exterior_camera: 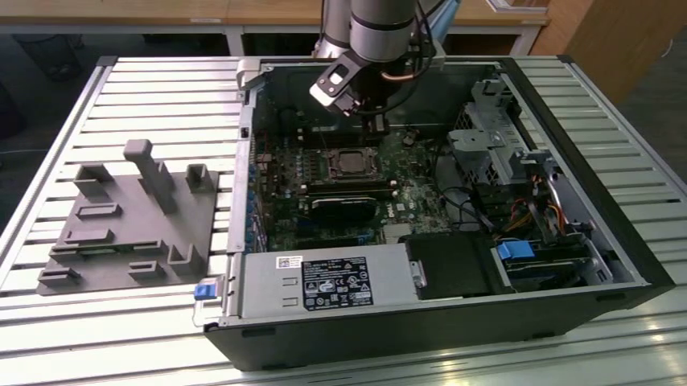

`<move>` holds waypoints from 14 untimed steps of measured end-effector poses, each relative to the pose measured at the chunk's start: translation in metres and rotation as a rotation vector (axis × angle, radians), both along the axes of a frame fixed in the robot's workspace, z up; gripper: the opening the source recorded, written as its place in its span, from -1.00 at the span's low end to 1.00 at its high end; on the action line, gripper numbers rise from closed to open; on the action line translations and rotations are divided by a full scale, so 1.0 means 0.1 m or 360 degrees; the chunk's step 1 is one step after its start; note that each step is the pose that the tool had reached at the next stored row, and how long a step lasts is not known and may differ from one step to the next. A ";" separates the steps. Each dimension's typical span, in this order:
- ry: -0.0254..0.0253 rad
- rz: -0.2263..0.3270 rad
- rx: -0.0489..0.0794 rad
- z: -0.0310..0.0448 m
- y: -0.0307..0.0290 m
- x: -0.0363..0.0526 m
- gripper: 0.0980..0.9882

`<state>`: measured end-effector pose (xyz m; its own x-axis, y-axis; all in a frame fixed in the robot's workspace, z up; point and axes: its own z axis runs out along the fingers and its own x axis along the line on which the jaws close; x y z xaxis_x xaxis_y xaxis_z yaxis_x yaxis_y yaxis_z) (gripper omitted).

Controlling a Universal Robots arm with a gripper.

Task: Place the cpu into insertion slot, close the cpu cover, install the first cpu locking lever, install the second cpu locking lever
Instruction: 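Close the cpu cover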

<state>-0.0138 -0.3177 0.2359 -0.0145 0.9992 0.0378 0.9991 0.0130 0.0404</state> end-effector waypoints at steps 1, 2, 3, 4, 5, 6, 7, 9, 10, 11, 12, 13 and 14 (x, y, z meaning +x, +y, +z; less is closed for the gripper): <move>0.00000 0.0000 0.0000 -0.001 0.000 -0.011 -0.96; 0.00000 0.0000 0.0000 -0.001 0.000 -0.018 -0.96; 0.00001 0.0000 0.0000 -0.001 0.000 -0.021 -0.96; 0.00000 0.0000 0.0000 -0.001 0.000 -0.021 -0.96; 0.00000 0.0000 0.0000 -0.001 0.000 -0.022 -0.96; 0.00000 0.0000 0.0000 -0.001 0.000 -0.024 -0.96; 0.00000 0.0000 0.0000 -0.001 0.000 -0.028 -0.96; 0.00000 0.0000 0.0000 -0.001 0.000 -0.034 -0.96; 0.00000 0.0000 0.0000 -0.001 0.000 -0.038 -0.96; 0.00000 0.0000 0.0000 -0.001 0.000 -0.042 -0.96; 0.00000 0.0000 0.0000 -0.001 0.000 -0.046 -0.96; 0.00000 0.0000 0.0000 -0.001 0.000 -0.051 -0.96; 0.00001 0.0000 0.0000 -0.001 0.000 -0.055 -0.96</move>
<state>-0.0193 -0.3177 0.2357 -0.0144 0.9992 0.0378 0.9991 0.0129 0.0403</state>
